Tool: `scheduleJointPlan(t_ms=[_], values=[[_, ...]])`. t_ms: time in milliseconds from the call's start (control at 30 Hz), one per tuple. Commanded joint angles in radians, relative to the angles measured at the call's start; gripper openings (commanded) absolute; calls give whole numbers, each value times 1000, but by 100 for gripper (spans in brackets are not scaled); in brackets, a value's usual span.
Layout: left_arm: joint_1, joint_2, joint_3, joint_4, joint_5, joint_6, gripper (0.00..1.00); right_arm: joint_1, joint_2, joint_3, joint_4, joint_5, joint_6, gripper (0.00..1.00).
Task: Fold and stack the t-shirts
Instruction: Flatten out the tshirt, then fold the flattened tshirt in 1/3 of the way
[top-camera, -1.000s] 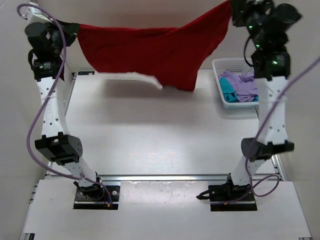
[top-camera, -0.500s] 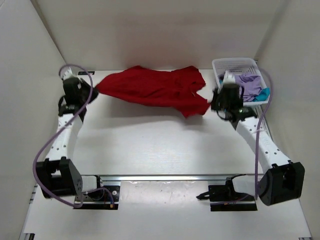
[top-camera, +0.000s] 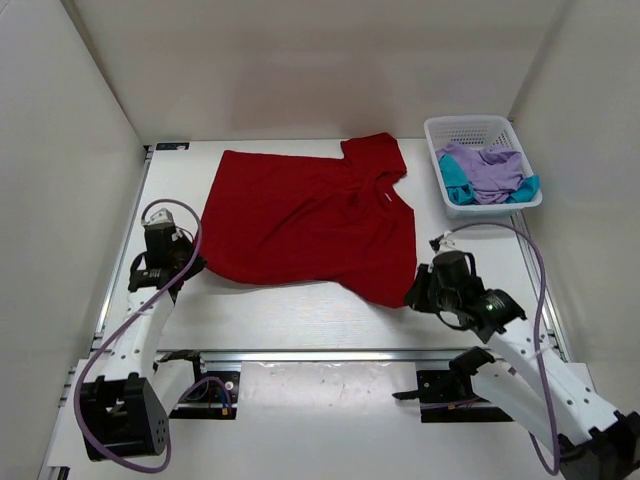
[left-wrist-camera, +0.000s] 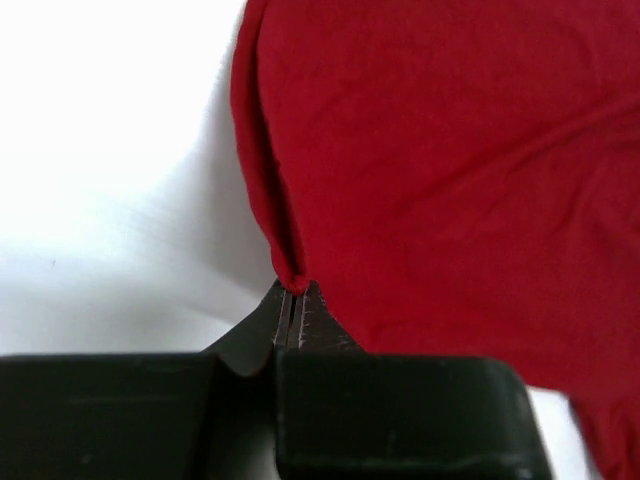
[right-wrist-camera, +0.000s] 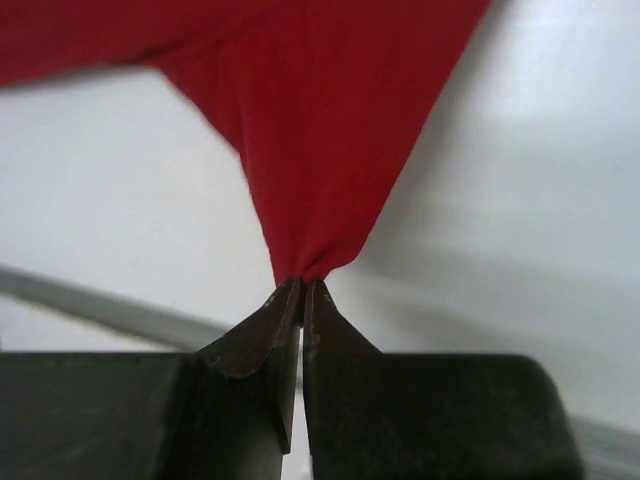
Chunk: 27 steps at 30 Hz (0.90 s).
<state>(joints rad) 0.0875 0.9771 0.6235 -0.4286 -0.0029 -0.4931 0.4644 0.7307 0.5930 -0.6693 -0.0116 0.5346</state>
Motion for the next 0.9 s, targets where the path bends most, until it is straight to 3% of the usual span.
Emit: scheduleJointPlan(t_ms=[0, 133, 233, 300, 367, 533, 867], values=[[-11, -57, -1, -85, -11, 63, 0, 101, -94, -42, -133, 1, 224, 0], [21, -32, -8, -47, 39, 31, 0, 103, -120, -39, -131, 9, 219, 1], [69, 53, -2, 37, 141, -42, 0, -51, -52, -9, -60, -27, 84, 8], [66, 107, -2, 120, 149, -94, 0, -236, 18, -2, 49, -161, -28, 0], [61, 162, 2, 180, 129, -160, 0, -312, 111, 31, 130, -208, -64, 0], [61, 279, 47, 286, 151, -254, 0, -273, 284, 160, 226, -134, -96, 0], [78, 489, 243, 314, 124, -289, 0, -297, 672, 456, 324, -94, -128, 0]])
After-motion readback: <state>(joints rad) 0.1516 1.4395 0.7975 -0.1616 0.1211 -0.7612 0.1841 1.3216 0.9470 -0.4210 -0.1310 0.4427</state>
